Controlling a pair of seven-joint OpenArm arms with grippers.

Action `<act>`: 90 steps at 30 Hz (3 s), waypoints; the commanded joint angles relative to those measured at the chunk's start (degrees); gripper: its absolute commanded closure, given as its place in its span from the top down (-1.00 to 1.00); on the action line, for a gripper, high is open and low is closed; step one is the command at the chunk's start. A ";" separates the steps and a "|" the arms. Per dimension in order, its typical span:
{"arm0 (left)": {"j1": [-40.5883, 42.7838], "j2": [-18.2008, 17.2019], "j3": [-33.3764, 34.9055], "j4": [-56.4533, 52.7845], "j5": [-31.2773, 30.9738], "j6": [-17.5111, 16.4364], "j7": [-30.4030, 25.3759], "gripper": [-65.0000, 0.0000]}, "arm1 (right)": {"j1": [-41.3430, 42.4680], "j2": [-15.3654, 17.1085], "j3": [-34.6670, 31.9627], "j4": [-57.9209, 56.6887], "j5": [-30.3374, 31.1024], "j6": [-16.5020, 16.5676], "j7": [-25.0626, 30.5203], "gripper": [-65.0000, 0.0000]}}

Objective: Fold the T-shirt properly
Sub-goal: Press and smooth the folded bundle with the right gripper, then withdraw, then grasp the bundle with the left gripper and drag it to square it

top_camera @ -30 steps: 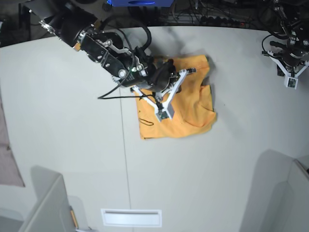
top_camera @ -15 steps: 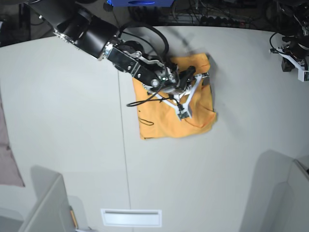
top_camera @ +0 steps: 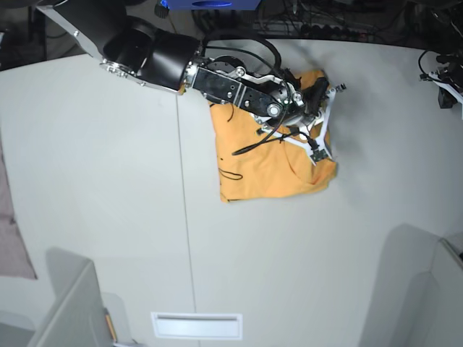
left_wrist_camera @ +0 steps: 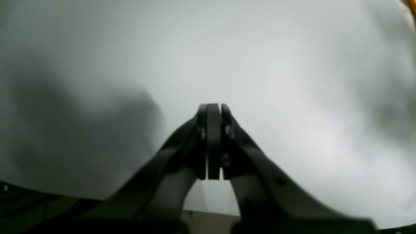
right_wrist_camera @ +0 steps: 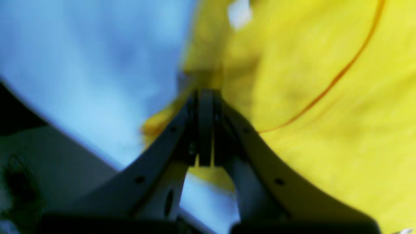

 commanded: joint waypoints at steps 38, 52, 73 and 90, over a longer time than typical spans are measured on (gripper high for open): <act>-8.38 9.74 30.45 -7.53 -27.80 9.22 -1.11 1.00 | -21.09 27.74 23.27 27.11 -0.37 -2.83 1.97 -1.00; -13.39 11.58 38.62 -15.79 -21.64 15.29 -1.20 0.87 | -26.18 28.71 26.87 27.20 -0.37 -2.83 8.21 -1.00; -32.29 -8.11 80.12 -15.62 -21.56 31.11 -0.67 -1.00 | -45.88 28.53 56.14 27.20 -0.28 -2.83 20.08 -1.00; -47.50 -6.79 111.77 -15.35 6.49 27.95 -1.11 -1.00 | -47.72 27.30 63.27 26.76 -0.19 -2.83 19.82 -1.00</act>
